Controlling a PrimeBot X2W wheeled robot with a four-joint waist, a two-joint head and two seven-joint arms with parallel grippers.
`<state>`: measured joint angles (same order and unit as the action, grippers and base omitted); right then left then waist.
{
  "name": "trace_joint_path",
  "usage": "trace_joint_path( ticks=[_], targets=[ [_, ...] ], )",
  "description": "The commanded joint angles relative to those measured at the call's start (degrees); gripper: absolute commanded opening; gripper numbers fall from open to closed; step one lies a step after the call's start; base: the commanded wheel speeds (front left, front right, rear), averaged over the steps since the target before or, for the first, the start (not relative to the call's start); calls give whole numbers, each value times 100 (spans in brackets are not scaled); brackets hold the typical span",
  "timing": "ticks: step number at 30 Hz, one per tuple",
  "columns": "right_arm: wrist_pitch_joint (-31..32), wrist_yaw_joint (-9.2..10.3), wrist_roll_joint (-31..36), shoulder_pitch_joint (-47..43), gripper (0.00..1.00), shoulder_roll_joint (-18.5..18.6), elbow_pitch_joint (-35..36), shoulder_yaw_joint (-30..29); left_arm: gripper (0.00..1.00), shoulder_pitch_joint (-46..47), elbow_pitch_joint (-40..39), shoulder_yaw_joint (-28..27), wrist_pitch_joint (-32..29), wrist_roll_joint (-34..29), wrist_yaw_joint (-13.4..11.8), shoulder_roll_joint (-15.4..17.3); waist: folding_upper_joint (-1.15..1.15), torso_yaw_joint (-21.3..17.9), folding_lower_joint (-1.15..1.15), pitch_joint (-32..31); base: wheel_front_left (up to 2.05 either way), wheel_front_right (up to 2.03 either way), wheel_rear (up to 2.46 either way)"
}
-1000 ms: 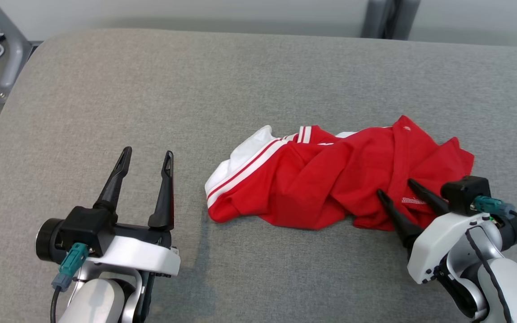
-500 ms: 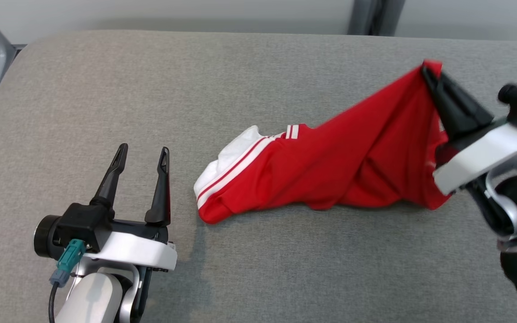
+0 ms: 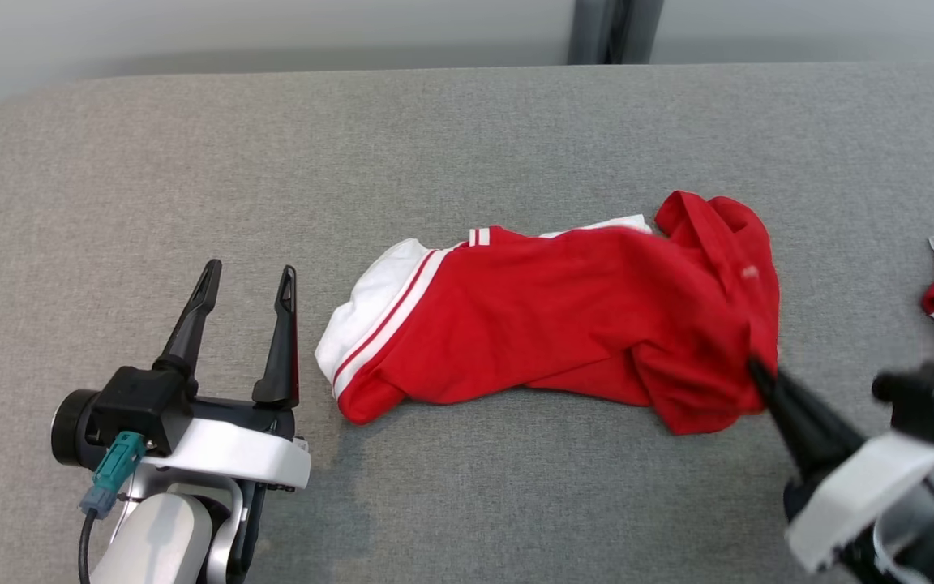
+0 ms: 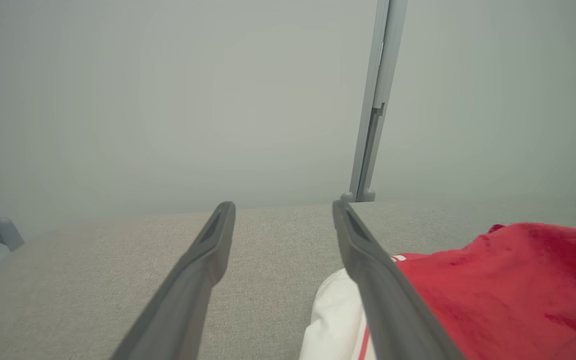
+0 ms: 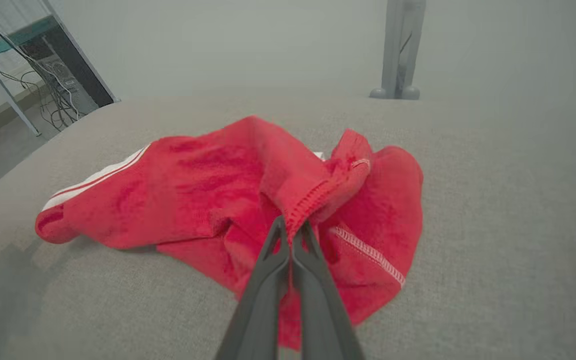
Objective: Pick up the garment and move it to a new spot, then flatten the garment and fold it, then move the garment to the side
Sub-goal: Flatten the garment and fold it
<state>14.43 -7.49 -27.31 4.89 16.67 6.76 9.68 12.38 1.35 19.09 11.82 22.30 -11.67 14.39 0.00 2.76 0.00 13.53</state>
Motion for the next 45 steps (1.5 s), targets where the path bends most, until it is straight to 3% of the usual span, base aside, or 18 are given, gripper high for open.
trace_joint_path(
  ticks=[1,9,17,18,19,20,27,35,45],
  targets=[
    [-19,0,-41,-88,0,-32,-13,-35,100,5,-13,-20,1,46,-18,43,0,-24,0,-2,0,0,0],
    [-52,1,-170,-1238,0,-462,-672,-453,100,-4,11,24,-98,39,-5,117,0,-119,0,-107,0,0,0],
    [-344,3,-343,-1264,0,-653,-1704,-424,100,-120,9,21,-153,89,-54,153,0,-146,0,-204,0,0,0],
    [-416,3,-300,-1225,16,-634,-1798,-407,100,-127,10,20,-148,99,-62,160,0,-142,0,-213,0,0,0],
    [-502,7,-317,-1166,42,-664,-1864,-404,100,-133,14,17,-155,102,-66,171,0,-140,0,-223,0,0,0],
    [-574,7,-339,-1113,100,-672,-1893,-402,100,-142,16,11,-161,111,-72,179,0,-140,0,-236,0,0,0],
    [-1005,1,36,-766,100,-583,-1594,-729,100,-245,4,-7,-190,136,-155,217,0,-171,0,-380,0,0,0],
    [-1506,0,900,-247,100,-798,-432,-1401,100,-387,-132,-32,-195,15,-362,269,0,-216,0,-549,0,0,0],
    [-1406,1,1369,-393,100,-1111,230,-1183,100,-612,-288,-41,-288,-17,-490,396,0,-185,0,-761,0,0,0]
  ],
)
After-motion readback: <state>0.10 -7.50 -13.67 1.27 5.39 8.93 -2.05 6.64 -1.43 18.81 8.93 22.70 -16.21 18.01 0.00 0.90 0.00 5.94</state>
